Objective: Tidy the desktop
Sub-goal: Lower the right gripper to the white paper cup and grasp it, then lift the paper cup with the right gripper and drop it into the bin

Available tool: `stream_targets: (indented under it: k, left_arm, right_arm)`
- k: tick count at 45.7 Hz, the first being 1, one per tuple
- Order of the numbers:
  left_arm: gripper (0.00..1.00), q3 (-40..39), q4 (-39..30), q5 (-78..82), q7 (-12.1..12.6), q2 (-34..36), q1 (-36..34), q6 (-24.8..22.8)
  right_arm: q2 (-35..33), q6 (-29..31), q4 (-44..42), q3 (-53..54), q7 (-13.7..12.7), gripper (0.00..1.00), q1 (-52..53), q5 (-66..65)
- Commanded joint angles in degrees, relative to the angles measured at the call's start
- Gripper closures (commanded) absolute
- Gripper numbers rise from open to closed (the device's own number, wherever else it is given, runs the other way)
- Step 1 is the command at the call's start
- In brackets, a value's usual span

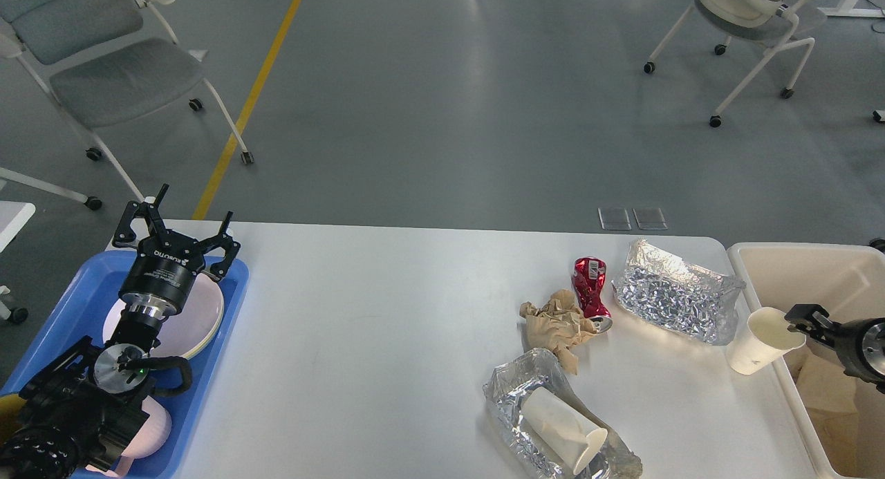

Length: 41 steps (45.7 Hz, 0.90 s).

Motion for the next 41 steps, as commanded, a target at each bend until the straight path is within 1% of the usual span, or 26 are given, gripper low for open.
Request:
stream_targets:
  k: [1,3,6,7,10,15,19,20,25,34,41]
  left_arm:
    - [0.04,0.0,0.0,0.0,0.0,0.0,0.0,0.0]
    - [0.04,0.0,0.0,0.0,0.0,0.0,0.0,0.0]
    - [0.04,0.0,0.0,0.0,0.0,0.0,0.0,0.0]
    - [0.04,0.0,0.0,0.0,0.0,0.0,0.0,0.0]
    - [0.04,0.0,0.0,0.0,0.0,0.0,0.0,0.0]
    - [0.04,0.0,0.0,0.0,0.0,0.0,0.0,0.0]
    - [0.04,0.0,0.0,0.0,0.0,0.0,0.0,0.0]
    - [0.04,0.0,0.0,0.0,0.0,0.0,0.0,0.0]
    - [0.04,0.0,0.0,0.0,0.0,0.0,0.0,0.0]
    - [0.04,0.0,0.0,0.0,0.0,0.0,0.0,0.0]
    - [0.04,0.0,0.0,0.0,0.0,0.0,0.0,0.0]
  right_arm:
    - [0.0,-0.3,0.4,0.1,0.1,0.39,-0.2,0.0]
    - [0.0,-0.3,0.4,0.1,0.2,0.43,-0.2,-0.1]
    - [0.0,-0.3,0.5,0.1,0.2,0.45,-0.1,0.0]
    - [0.1,-0.3,0.5,0.1,0.2,0.49,-0.1,-0.1]
    - [0.2,-0.2,0.7,0.1,0.2,0.66,-0.2,-0.1]
    - [0.8,-0.1,1.0,0.1,0.2,0.8,-0.2,-0.1]
    - [0.9,0.1,2.3,0.4,0.4,0.98,0.8,-0.1]
    - [0.8,0.1,2.9,0.9,0.5,1.0,0.9,-0.1]
    - [0.4,0.3,3.4,2.6,0.5,1.0,1.0,-0.1]
    - [-0.5,0.3,3.5,1.6,0.5,1.0,1.9,-0.5]
    - [-4.7,0.3,4.2,1.5,0.5,1.0,5.5,-1.1]
